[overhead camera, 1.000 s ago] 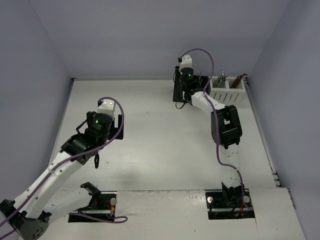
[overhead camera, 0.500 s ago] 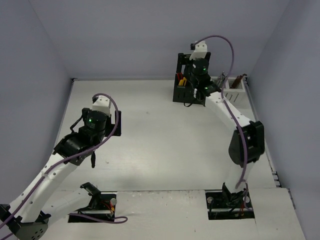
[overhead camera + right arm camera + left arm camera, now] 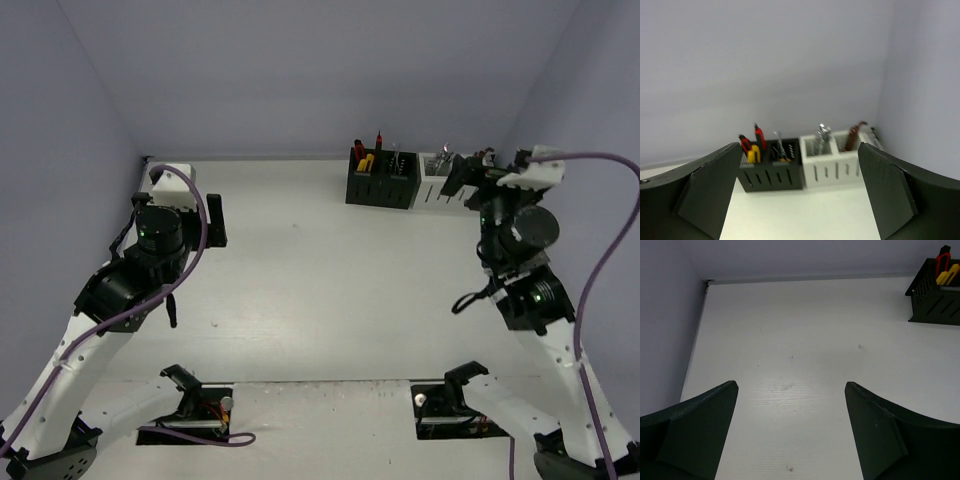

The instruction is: Sort the tools into containers

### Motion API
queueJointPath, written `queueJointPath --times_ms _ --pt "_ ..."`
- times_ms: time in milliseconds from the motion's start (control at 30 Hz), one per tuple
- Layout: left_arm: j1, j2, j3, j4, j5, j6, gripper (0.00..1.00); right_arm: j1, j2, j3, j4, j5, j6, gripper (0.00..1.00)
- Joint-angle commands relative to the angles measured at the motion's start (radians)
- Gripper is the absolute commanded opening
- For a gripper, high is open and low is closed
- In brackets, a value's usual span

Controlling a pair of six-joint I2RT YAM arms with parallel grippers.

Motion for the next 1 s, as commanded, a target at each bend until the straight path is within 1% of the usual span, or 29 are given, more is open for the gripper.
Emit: queueJointPath --times_ms 0,167,300,500,667,833,967 --pt "0.009 -0.001 0.015 0.091 -0.065 0.073 0.85 -0.003 -0.197 -0.11 -0.096 0.135 -0.015 1.0" --pt "0.013 -0.038 -0.043 0.157 -0.065 0.107 0.85 -0.003 -0.372 -0.177 -0.123 0.217 -0.053 1.0" --pt "0.013 -0.055 -0.073 0.172 -0.06 0.109 0.85 -0.001 -0.409 -0.19 -0.179 0.249 -0.057 1.0" --pt "0.013 -0.03 -0.068 0.178 -0.062 0.106 0.85 -0.002 -0.409 -0.198 -0.196 0.236 -0.021 1.0" --pt "0.013 -0.019 -0.076 0.198 -0.061 0.084 0.85 -0.001 -0.361 -0.201 -0.196 0.176 -0.007 1.0" --pt "0.013 -0.01 -0.079 0.197 -0.062 0.072 0.85 -0.002 -0.321 -0.182 -0.196 0.161 0.012 1.0" --pt "0.013 0.008 -0.079 0.21 -0.065 0.074 0.85 -0.003 -0.32 -0.179 -0.196 0.162 0.011 1.0"
